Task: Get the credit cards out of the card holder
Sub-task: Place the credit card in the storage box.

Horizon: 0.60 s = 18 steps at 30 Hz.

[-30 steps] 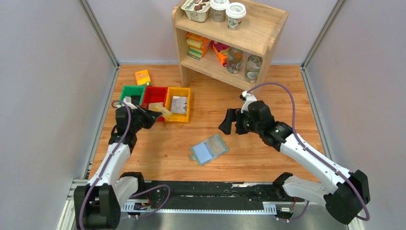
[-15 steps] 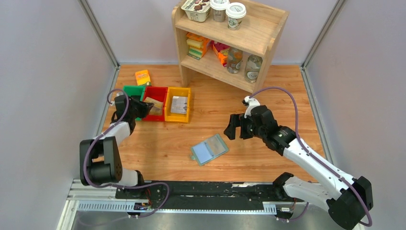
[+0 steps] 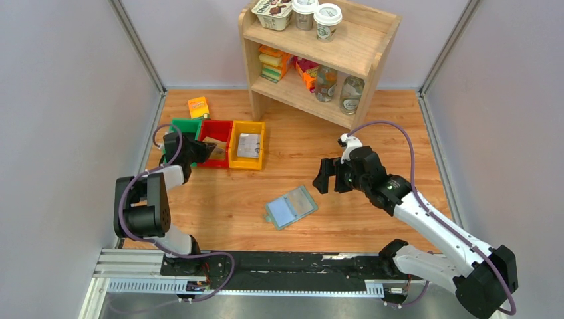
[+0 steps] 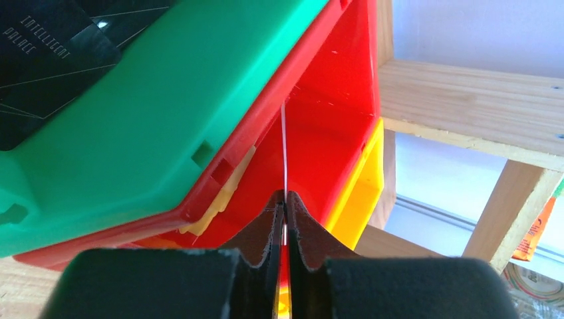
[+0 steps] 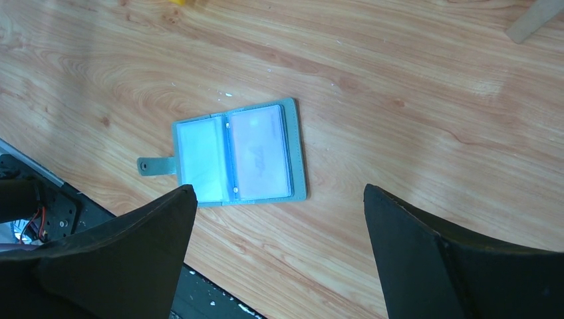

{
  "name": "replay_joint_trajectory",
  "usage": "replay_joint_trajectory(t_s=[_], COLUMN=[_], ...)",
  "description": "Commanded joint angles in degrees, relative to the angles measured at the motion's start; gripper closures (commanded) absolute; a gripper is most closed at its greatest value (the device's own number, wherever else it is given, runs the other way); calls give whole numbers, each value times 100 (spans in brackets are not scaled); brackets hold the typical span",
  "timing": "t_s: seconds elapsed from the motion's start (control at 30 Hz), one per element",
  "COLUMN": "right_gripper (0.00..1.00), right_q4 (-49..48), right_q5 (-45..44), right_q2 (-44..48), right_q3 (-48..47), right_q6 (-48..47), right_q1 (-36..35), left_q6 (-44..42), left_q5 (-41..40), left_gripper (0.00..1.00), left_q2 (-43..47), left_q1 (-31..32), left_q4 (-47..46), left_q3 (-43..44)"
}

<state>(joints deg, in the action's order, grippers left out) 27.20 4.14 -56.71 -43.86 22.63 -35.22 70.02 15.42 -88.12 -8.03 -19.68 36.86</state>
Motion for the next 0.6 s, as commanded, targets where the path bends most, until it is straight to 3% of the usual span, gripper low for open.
replay_joint_trajectory(t_s=[0.0,0.23,0.57], right_gripper=[1,1,1], right_q4=[-145,-75,31], right_q5=[8,8,60], right_q2=[19,98,152], right_q3=[35,79,79], right_q6=[-57,-22,22], right_q1=[24,24,24], left_q6=[135,-269,-867], left_q5=[119,-92,-206], left_gripper=[87,68,61], left_q2=[-267,74,1400], left_q1=[3,3,73], left_q4=[-352,385,1941], left_q3=[-12,-3,23])
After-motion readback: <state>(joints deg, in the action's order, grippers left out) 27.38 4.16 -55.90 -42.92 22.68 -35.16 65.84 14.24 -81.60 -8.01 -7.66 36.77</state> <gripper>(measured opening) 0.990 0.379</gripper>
